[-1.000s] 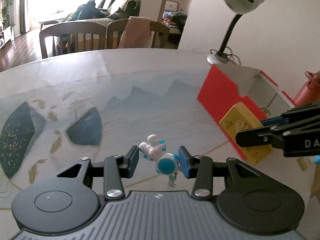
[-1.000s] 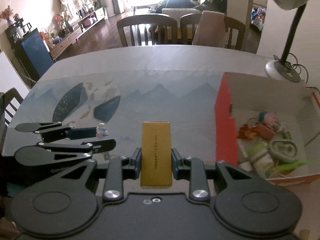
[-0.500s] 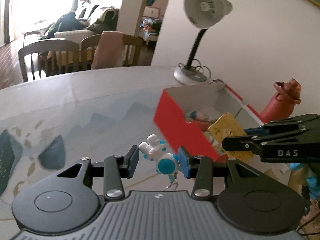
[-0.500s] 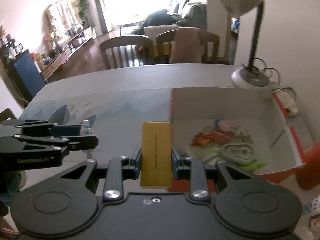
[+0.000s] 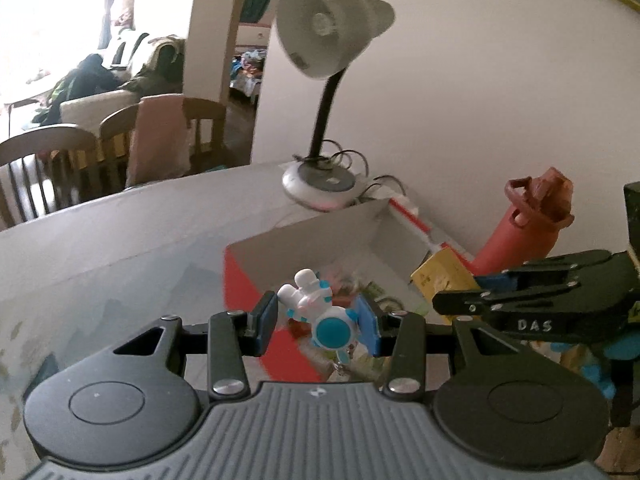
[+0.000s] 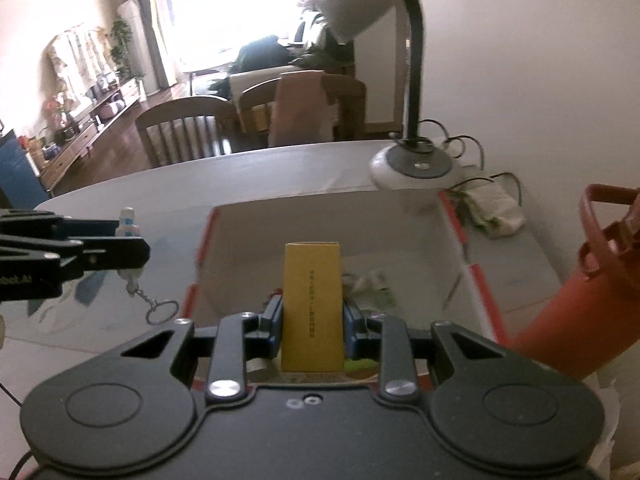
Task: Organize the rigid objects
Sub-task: 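Carry the figure keychain and yellow box with both tools over the red box, then open both tools to drop the keychain and yellow box into the box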
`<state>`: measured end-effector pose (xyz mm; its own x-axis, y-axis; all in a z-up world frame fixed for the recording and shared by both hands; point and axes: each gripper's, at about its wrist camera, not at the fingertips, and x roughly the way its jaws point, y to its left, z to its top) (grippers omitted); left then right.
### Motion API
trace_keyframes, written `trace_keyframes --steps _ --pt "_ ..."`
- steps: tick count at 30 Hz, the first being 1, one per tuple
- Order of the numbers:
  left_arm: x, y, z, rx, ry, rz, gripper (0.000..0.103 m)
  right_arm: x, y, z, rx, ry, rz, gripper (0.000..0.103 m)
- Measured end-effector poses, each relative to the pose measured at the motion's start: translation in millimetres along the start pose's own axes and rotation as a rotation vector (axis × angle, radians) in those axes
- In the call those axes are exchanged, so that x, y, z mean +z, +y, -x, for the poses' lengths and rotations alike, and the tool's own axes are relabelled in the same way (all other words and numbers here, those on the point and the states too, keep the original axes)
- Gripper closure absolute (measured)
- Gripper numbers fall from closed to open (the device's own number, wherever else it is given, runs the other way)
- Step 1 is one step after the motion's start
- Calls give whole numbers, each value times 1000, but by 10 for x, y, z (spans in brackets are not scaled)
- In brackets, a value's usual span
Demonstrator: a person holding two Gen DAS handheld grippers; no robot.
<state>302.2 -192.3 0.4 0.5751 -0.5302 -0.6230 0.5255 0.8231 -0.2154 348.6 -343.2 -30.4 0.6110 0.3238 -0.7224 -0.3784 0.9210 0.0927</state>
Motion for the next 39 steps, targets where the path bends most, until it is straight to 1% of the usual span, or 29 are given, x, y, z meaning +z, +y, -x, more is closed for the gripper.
trace_keyframes --steps 6,10,17,21,30,36,39 --pt "204 -230 -404 9 21 -49 60 59 -278 -153 -38 4 -1 75" --pt "264 -260 -715 44 64 -61 60 65 -416 -309 -49 20 -3 75" --pt "259 -273 -1247 121 144 -111 60 34 -567 -653 -55 72 16 75" --pt "218 -276 -1489 147 194 -131 60 10 -602 -857 -64 106 28 75" --pt "55 -384 -1806 178 292 -176 60 -7 -614 -1196 -81 149 74 75" --pt "-36 -355 -1929 192 342 -161 60 -46 -607 -1305 -80 180 95 74" --pt "-57 -361 -1963 186 353 -162 60 -60 -609 -1322 -72 189 92 74"
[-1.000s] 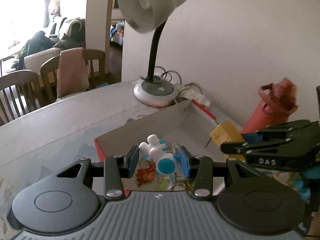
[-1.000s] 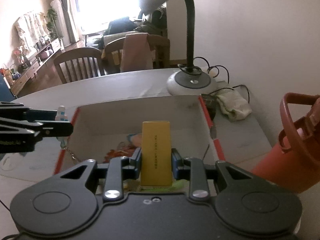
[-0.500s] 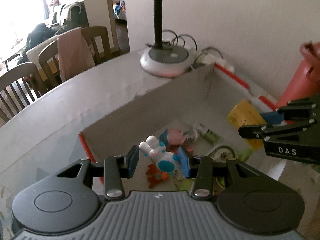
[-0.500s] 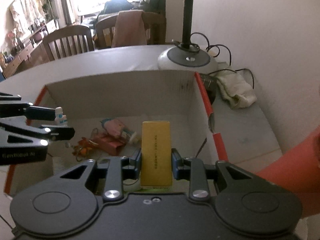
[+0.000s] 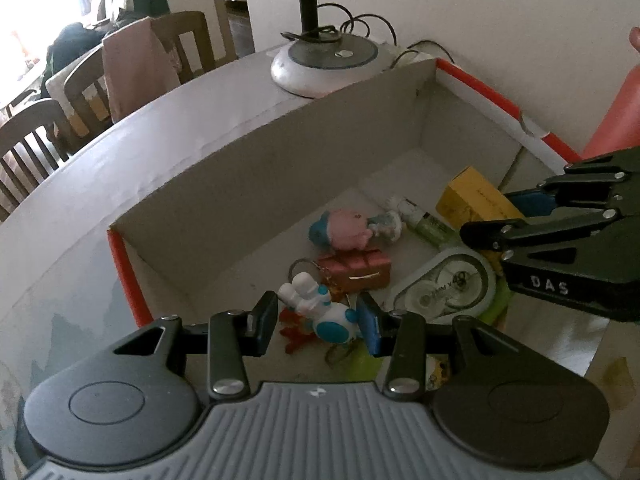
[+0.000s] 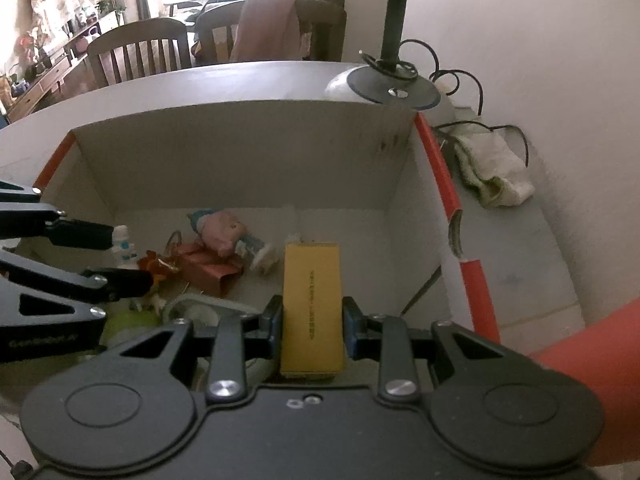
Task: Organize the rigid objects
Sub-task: 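Open both tools to drop the keychain and yellow box into the box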
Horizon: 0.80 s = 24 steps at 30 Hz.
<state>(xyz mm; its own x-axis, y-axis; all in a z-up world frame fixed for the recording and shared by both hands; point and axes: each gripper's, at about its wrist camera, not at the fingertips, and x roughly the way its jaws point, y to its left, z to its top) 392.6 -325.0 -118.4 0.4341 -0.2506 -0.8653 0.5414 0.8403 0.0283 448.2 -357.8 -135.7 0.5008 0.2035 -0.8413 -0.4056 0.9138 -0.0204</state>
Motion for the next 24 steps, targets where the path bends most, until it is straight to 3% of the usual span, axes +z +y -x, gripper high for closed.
trace_keyframes --steps 13,18,24 --pt "37 -29 -36 0 28 39 59 -15 -8 134 22 -8 9 66" --pt "-13 -65 25 -7 22 39 45 -58 14 250 38 -19 9 60" --pt "-56 -41 181 -31 -6 64 44 -102 57 456 57 -50 1 51"
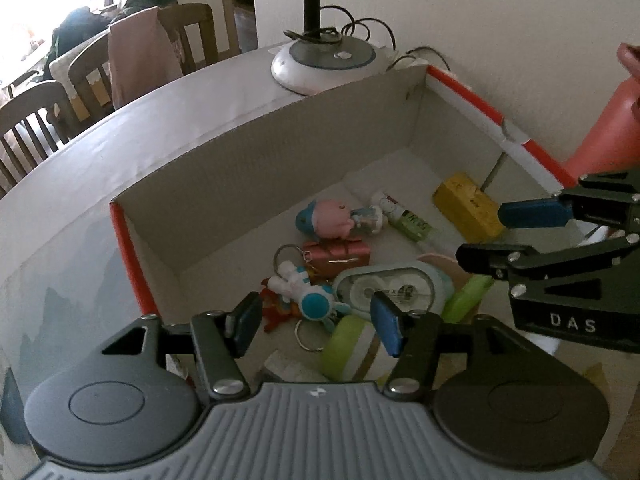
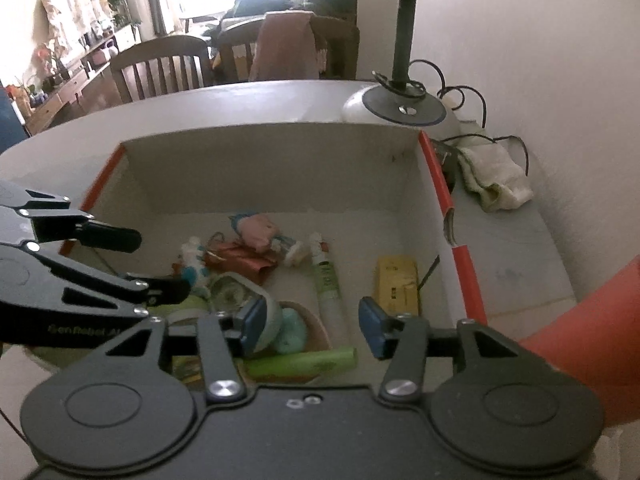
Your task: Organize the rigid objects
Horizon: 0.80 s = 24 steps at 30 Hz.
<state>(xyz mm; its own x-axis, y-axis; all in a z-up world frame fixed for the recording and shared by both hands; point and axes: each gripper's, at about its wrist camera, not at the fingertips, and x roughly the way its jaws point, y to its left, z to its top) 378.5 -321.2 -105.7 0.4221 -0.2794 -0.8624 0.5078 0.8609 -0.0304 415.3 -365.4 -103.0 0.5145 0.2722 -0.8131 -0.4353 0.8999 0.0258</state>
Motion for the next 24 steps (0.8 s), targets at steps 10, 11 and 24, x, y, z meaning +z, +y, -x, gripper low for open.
trace_keyframes --steps 10,11,24 --pt "-125 92 371 -30 -67 40 44 -89 144 404 20 -61 -18 42" --pt "-145 101 418 -39 -76 41 44 -98 159 445 21 -68 -19 41" --pt "-409 164 998 -106 -200 43 36 -251 416 968 44 -160 -60 33"
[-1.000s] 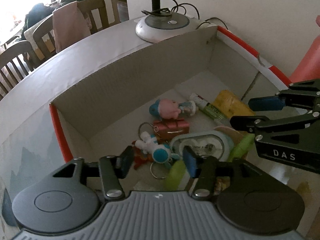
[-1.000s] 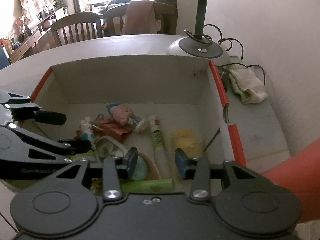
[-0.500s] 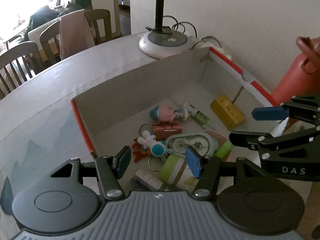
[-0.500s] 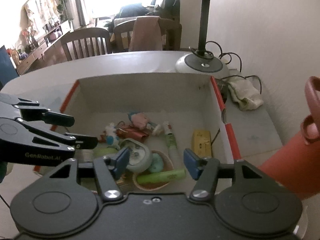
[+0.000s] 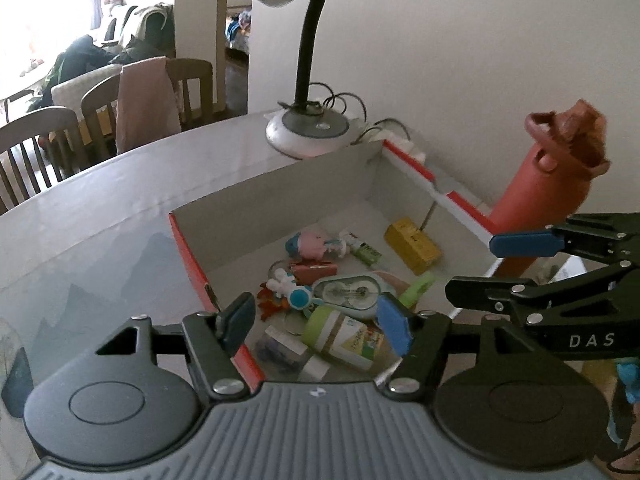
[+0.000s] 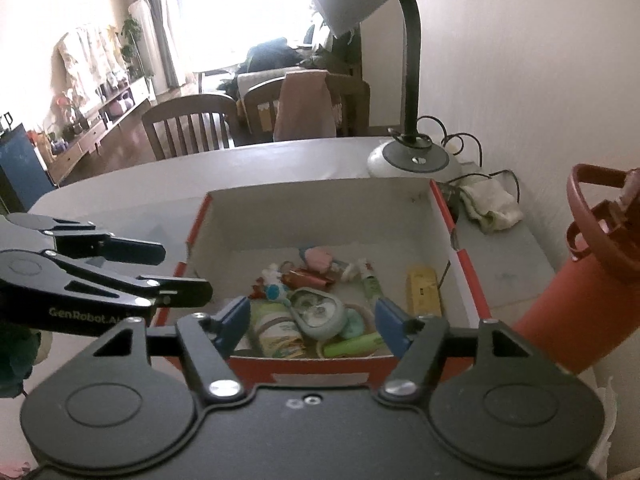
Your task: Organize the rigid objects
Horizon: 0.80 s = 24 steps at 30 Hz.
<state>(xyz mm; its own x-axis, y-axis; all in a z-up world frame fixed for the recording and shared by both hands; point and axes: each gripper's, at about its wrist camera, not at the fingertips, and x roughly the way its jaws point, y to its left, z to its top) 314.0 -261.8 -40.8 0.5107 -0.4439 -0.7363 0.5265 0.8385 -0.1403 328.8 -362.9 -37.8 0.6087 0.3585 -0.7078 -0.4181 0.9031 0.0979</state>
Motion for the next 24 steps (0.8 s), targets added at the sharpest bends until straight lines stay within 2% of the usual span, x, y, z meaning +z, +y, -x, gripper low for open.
trace_keyframes --steps 8,10,17,20,24 --pt "-145 61 262 -39 -30 20 35 -98 191 251 18 -55 -18 22" --pt "-185 78 323 -45 -38 24 20 -135 259 338 18 -79 -17 15" --pt "-273 163 510 -47 -66 41 20 -219 392 503 25 -156 -32 3" --pt "-311 196 570 -39 -70 42 20 -249 429 544 28 -180 -40 1" --pt "-368 232 615 -35 -70 43 12 -284 475 602 28 -213 -58 1"
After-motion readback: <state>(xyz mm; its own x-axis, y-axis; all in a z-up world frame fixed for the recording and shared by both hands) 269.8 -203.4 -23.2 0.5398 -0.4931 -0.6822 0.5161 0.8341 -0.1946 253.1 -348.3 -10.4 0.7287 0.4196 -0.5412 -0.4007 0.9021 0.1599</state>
